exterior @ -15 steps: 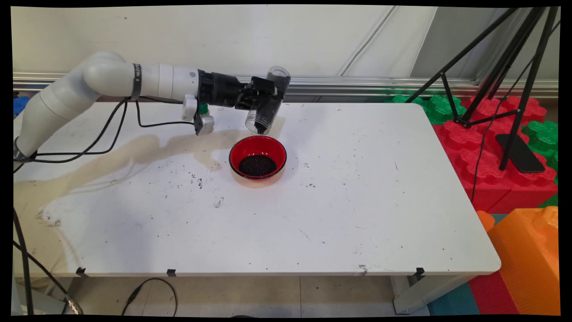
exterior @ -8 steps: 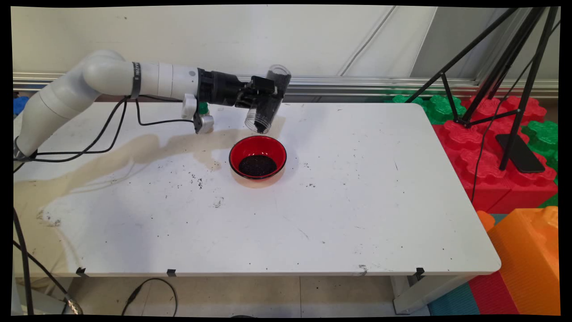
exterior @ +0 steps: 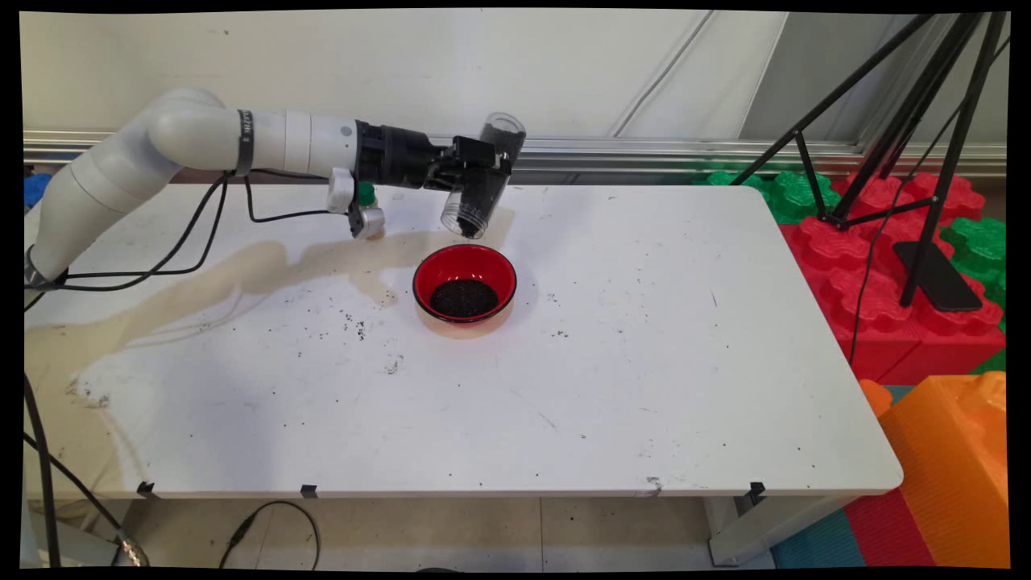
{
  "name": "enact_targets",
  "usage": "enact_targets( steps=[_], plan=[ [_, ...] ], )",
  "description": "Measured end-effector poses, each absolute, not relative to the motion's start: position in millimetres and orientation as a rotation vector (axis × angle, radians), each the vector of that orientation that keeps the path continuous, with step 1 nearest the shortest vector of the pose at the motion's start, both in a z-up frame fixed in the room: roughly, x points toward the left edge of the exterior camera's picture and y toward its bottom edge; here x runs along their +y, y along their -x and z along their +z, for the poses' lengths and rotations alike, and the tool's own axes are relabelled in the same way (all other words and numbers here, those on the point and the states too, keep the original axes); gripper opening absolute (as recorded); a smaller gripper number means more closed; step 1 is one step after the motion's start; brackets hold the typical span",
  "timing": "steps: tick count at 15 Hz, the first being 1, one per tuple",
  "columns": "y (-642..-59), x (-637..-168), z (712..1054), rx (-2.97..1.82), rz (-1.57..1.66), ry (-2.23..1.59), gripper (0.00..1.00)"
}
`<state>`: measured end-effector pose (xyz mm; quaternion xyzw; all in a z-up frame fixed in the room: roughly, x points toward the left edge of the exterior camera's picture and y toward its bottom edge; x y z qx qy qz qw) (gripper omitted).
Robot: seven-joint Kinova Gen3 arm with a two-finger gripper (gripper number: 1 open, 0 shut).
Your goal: Pour the black seasoning powder in the red bowl
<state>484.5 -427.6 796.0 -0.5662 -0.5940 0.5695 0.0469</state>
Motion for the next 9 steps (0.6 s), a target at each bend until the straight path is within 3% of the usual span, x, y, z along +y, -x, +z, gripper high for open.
enact_targets(
  steps=[9],
  plan=[
    [-485.7, -426.6, 798.1, -1.765, 1.784, 1.829, 0.00]
  ],
)
